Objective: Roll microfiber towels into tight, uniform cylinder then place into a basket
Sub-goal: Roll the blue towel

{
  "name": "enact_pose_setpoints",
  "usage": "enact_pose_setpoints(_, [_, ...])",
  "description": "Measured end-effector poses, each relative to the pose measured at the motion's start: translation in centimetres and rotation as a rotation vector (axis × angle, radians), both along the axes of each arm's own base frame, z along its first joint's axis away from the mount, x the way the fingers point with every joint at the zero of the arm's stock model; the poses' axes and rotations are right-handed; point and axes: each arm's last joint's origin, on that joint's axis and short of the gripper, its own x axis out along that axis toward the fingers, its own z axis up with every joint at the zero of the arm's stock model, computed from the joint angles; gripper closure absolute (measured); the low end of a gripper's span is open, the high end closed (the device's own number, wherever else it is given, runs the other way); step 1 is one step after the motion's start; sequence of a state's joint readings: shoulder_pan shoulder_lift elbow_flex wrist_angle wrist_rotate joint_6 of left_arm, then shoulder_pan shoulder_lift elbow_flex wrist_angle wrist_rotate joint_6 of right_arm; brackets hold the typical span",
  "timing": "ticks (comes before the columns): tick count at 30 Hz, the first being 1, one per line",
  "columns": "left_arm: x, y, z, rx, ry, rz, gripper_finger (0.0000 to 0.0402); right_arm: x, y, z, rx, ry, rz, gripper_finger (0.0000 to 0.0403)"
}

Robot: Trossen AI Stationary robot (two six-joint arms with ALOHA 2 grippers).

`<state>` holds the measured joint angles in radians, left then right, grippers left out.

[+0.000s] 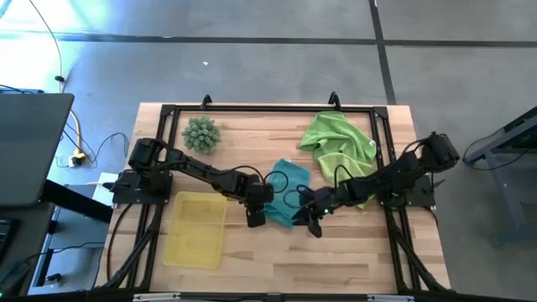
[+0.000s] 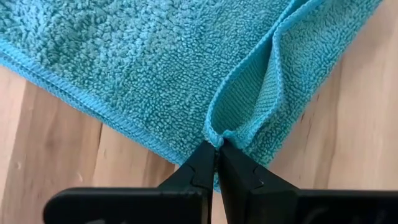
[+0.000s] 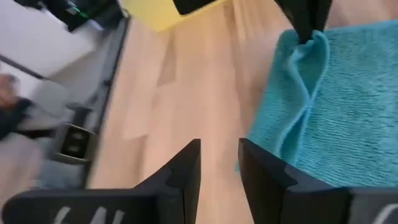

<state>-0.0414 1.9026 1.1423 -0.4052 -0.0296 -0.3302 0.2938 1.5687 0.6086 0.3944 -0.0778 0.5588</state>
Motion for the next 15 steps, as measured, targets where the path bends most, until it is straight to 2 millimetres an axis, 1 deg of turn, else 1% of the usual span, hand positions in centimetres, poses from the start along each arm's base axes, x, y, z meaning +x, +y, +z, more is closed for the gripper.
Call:
enact_pose_setpoints(4, [0.0,0.0,0.0,0.007,0.0,0.005,0.0394,0.0,0.7,-1.1,-0.1,0.002,-0.079,0.0304])
enact_pose_setpoints(12, [0.0,0.0,0.0,0.004,0.001,0.022,0.0394,1.0,1.1,-3.4,-0.111,-0.024,-0.093,0.0304])
enact_pose_setpoints(15, [0.0,0.0,0.0,0.004,0.002,0.022,0.0394,1.1,1.1,-4.2,-0.121,-0.004,-0.09,0.0304])
